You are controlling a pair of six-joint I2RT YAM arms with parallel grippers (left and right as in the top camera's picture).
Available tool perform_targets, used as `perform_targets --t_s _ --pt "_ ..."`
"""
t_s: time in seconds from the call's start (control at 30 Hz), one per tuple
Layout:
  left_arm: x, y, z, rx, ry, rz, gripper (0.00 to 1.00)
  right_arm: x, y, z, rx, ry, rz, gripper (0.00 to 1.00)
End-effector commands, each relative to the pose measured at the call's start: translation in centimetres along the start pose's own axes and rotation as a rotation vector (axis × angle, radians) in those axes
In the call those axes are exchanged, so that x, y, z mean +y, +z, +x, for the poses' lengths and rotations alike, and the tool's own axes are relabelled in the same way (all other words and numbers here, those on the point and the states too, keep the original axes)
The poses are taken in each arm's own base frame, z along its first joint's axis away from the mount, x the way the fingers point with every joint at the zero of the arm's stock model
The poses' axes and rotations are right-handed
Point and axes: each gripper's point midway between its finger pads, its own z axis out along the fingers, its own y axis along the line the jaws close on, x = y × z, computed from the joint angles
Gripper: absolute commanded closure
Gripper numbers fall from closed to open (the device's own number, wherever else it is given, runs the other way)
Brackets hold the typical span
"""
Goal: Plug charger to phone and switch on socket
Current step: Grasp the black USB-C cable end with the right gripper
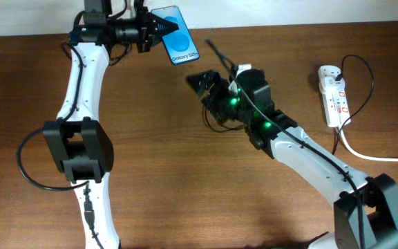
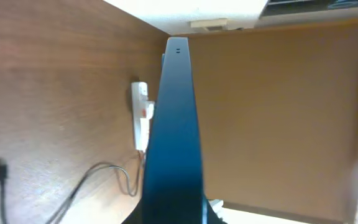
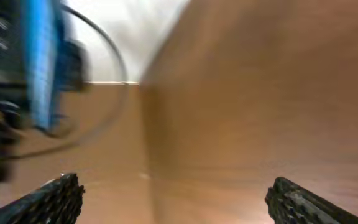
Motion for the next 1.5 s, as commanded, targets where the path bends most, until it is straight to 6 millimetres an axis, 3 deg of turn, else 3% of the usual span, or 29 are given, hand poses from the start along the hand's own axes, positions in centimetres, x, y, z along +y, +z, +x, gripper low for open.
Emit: perform_targets --t_s 0.0,0.17,0.27,0.33,0.43,0.5,0.57,0.63,0.83,1.07,1.47 --pt "0.5 -1.3 -0.8 -0.037 0.081 -0.019 1.00 -1.4 -1.2 1.8 0.084 -0.220 0.076 0.02" --pt "1.4 -1.5 -1.6 -0.081 0.079 -0.067 1.00 -4.4 -2.8 0.9 0.132 -0.312 0.224 0.02" --pt "1.5 -1.5 -1.5 -0.078 0.071 -0.067 1.00 -3.7 -4.2 -1.0 0.115 -0.416 0.334 0.02" --pt "1.4 -1.5 -0.9 -0.049 0.043 -0.052 1.00 -1.9 -4.7 -3.3 0.054 -0.492 0.399 0.02" --pt "1.2 -1.2 0.4 0.001 -0.011 -0.028 1.00 -0.8 -3.8 -5.5 -0.008 -0.525 0.424 0.02" --pt "0.9 -1.4 0.6 0.015 -0.019 -0.007 1.00 -1.9 -2.3 -6.0 -0.008 -0.534 0.433 0.02" --pt "0.7 -2.2 0.5 0.017 -0.040 0.012 1.00 -4.7 -0.9 -6.8 -0.015 -0.537 0.509 0.02" --pt "1.0 -3.6 -0.2 -0.005 -0.046 0.017 1.00 -7.8 0.6 -6.3 0.034 -0.512 0.563 0.05" --pt "1.7 -5.6 -1.1 -0.041 -0.062 0.013 1.00 -13.0 3.8 -6.1 0.069 -0.436 0.615 0.48" --pt "1.7 -5.6 -1.1 -0.041 -0.065 0.012 1.00 -17.3 7.8 -3.6 0.126 -0.354 0.611 0.60" --pt "2.1 -5.6 -0.5 -0.028 -0.085 0.004 1.00 -20.2 9.8 -2.3 0.149 -0.342 0.621 0.68"
